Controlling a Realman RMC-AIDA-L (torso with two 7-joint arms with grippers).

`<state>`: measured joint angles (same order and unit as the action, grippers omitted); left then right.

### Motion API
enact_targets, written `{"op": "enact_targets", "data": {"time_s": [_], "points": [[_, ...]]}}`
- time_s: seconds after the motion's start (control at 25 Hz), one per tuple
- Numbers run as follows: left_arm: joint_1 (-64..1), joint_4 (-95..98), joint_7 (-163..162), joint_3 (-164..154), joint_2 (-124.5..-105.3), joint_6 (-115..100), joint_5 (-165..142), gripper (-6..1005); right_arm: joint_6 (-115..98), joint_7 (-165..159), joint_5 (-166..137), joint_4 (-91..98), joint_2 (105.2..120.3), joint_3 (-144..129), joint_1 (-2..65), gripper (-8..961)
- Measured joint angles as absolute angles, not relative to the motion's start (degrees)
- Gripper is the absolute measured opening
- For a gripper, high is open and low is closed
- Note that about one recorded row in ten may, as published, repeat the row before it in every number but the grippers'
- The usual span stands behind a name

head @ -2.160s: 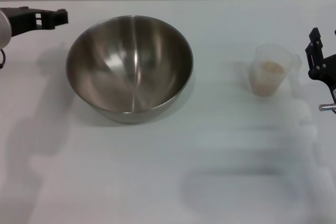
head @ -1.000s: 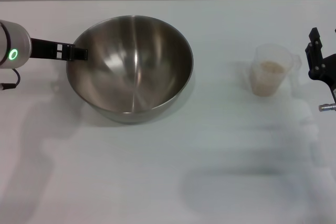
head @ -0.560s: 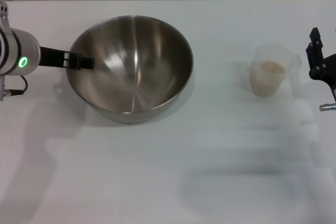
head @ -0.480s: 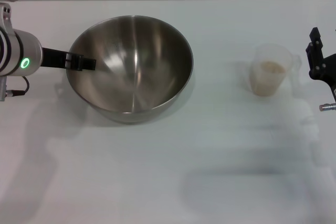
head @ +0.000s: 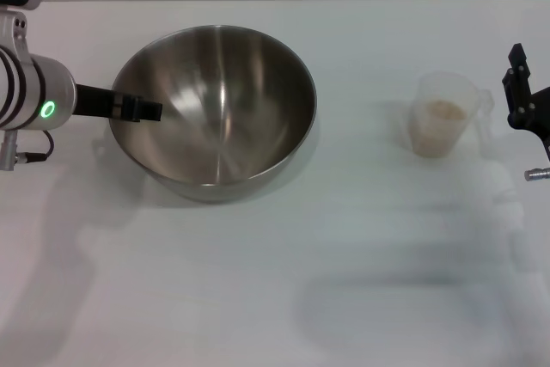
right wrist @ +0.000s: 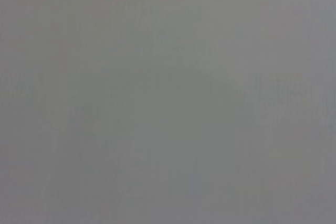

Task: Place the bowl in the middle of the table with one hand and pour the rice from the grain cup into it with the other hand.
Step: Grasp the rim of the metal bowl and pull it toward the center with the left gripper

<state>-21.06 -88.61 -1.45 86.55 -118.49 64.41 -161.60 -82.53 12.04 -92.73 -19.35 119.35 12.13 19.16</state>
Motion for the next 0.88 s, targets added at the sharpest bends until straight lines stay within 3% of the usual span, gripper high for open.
{"op": "enact_targets", "data": {"time_s": [0.48, 0.88], "points": [[-21.11, -87.79, -1.62, 84.64, -118.53, 64.4, -161.34, 784, -84.39, 12.04, -92.72, -18.96, 119.36, 11.35, 18.66, 482], [-21.22, -87.58, -0.98, 81.53, -118.45, 65.19, -161.92, 382, -84.82, 12.04, -92.72, -18.44, 119.34, 10.72, 18.69, 481]]}}
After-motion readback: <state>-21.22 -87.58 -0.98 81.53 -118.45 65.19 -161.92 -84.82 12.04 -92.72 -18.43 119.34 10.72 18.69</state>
